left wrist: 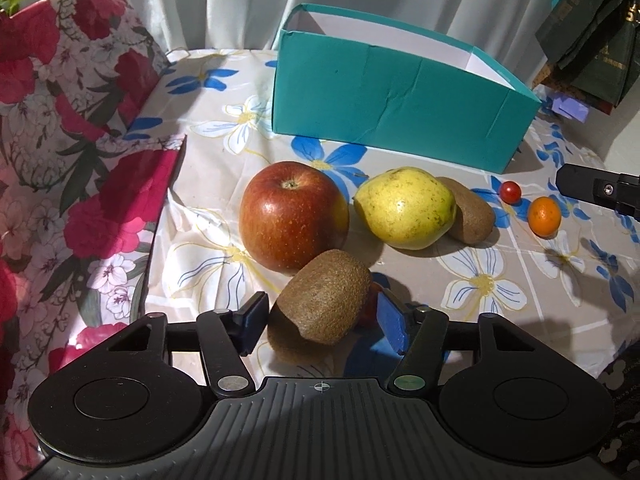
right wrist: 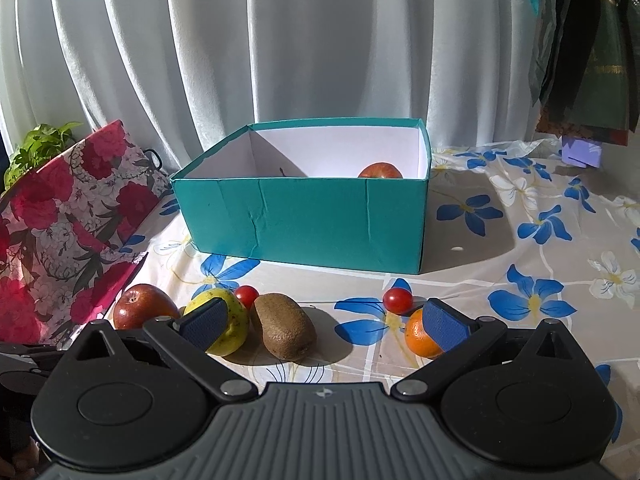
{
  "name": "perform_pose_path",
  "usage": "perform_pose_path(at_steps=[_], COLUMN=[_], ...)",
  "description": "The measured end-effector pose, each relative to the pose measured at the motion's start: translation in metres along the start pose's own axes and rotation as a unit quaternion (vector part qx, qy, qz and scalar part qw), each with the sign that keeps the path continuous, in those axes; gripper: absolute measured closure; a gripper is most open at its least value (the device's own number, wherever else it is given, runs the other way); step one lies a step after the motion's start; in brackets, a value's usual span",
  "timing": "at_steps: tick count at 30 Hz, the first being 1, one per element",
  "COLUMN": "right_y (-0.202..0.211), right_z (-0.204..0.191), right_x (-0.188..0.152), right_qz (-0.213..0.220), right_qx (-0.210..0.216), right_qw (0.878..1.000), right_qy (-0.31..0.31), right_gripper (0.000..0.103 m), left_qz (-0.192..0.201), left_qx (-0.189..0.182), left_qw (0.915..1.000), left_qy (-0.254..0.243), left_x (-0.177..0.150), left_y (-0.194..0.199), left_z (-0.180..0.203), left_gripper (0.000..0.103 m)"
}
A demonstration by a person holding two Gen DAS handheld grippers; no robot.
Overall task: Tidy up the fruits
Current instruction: 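Close the left gripper on a brown kiwi while the right gripper grasps the orange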
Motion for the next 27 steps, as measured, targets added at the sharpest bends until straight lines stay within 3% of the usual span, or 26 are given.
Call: perform_pose_path(at_steps=[11,19,21,25,27], right_y=[-0.002,-0.018,-0.025,-0.045,-0.054], right_z=[0.005,0.045,0.055,0.067,0.073], right_x=[-0.003,-0.012,-0.016,-0.028,-0.035], right_qz=[-0.003,-0.006,-0.01,-0.044,-0.06], right_qx=[-0.008,-0.076,-0.093,-0.119,-0.124], right_qw=[1.0,0.997,0.996,0.992,0.99], right_qy=[0.004,0.002,0.004,0.009,-0.006], right_gripper=[0.0,0.001,0.009,0.016,0.025], left_qz=[-0.007,0.024,0.026,0.025,0.022], left_qx=[-0.006,-0.031,-0.032,-0.028,-0.025], left_qw=[0.9999,0.9992,0.9991,0.9992,0.9994], left_qy=[0.014,0.002,-0.003,-0.012,-0.012], left_x=[0.001,0.029,0.033,0.036,0.037], left_y=[0.009,0.031,0.032,0.032,0.031], left_z=[-0.003,0.019,0.023,0.026,0.025], left_gripper=[0.046,0.046,0.046,0.046,0.046])
Point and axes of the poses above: each gripper's, at about its wrist camera, not at the fingertips, and y roughly against the way its jaws point, z to its right, x to its top, the point moved 10 cm from there along -y, roughly the way its jaws point, and after that the axes turned 8 degrees about z, right-handed, at the moved point
